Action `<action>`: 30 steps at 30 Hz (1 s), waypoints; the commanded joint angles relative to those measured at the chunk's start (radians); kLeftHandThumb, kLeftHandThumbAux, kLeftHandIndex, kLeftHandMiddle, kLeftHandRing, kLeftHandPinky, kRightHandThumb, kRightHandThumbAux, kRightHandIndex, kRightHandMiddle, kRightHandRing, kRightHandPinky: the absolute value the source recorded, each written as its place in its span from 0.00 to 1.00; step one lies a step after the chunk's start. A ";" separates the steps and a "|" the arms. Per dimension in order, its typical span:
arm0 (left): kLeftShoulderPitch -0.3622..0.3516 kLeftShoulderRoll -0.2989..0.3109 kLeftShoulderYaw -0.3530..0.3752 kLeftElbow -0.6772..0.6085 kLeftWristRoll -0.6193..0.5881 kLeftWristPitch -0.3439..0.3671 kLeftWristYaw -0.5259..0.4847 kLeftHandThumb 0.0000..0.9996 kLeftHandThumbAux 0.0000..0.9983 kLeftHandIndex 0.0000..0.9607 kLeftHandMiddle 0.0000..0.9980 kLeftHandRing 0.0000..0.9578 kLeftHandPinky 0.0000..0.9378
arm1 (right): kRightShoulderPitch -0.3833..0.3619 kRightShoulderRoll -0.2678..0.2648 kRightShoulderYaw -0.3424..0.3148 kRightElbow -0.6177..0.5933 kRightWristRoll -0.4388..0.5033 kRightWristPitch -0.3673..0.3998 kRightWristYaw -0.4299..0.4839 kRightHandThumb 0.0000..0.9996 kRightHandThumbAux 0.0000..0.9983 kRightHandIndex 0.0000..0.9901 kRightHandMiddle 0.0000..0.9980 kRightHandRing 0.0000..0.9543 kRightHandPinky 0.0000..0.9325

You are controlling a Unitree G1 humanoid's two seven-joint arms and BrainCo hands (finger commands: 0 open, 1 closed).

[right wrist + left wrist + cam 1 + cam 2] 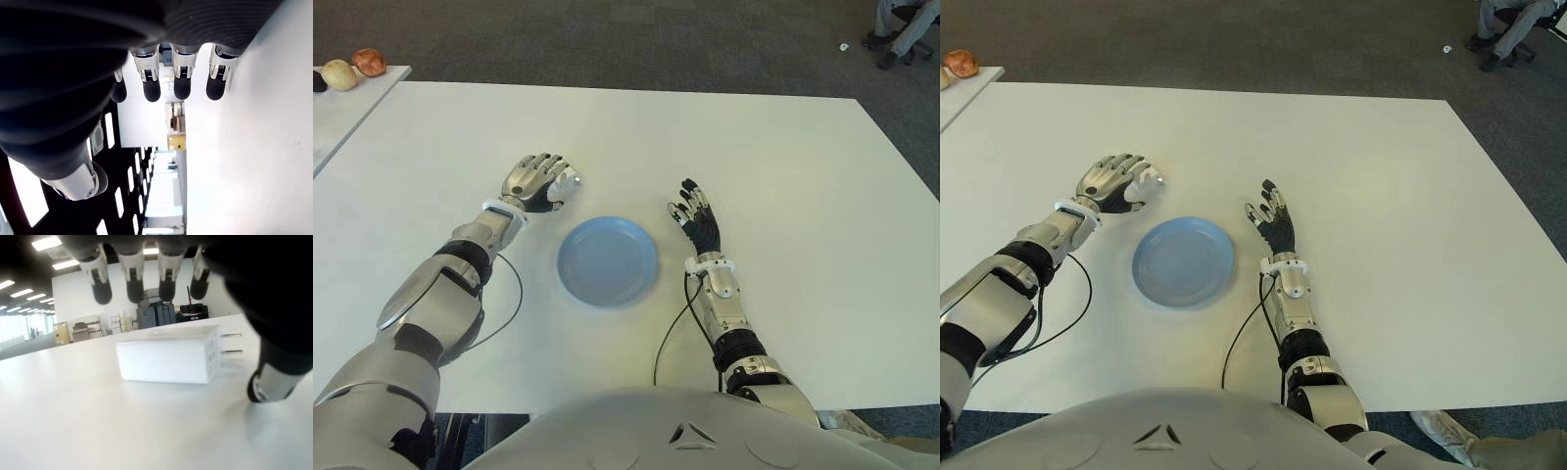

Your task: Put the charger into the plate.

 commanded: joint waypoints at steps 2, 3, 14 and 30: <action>0.036 -0.018 -0.019 0.032 -0.002 -0.020 -0.046 0.00 0.63 0.00 0.00 0.00 0.00 | 0.054 0.004 -0.001 0.029 0.000 0.045 -0.007 0.15 0.69 0.02 0.05 0.04 0.10; 0.037 -0.018 -0.020 0.034 -0.004 -0.023 -0.049 0.00 0.63 0.00 0.00 0.00 0.00 | 0.054 0.003 -0.001 0.028 0.000 0.045 -0.008 0.15 0.69 0.02 0.05 0.04 0.10; 0.057 -0.025 -0.021 0.058 -0.034 -0.072 -0.094 0.00 0.64 0.00 0.00 0.00 0.00 | 0.063 0.006 0.002 0.016 -0.001 0.044 -0.012 0.14 0.68 0.02 0.05 0.05 0.10; 0.075 -0.035 0.005 0.071 -0.101 -0.107 -0.146 0.00 0.62 0.00 0.00 0.00 0.00 | 0.073 0.009 0.002 0.001 0.003 0.045 -0.009 0.15 0.69 0.02 0.06 0.05 0.11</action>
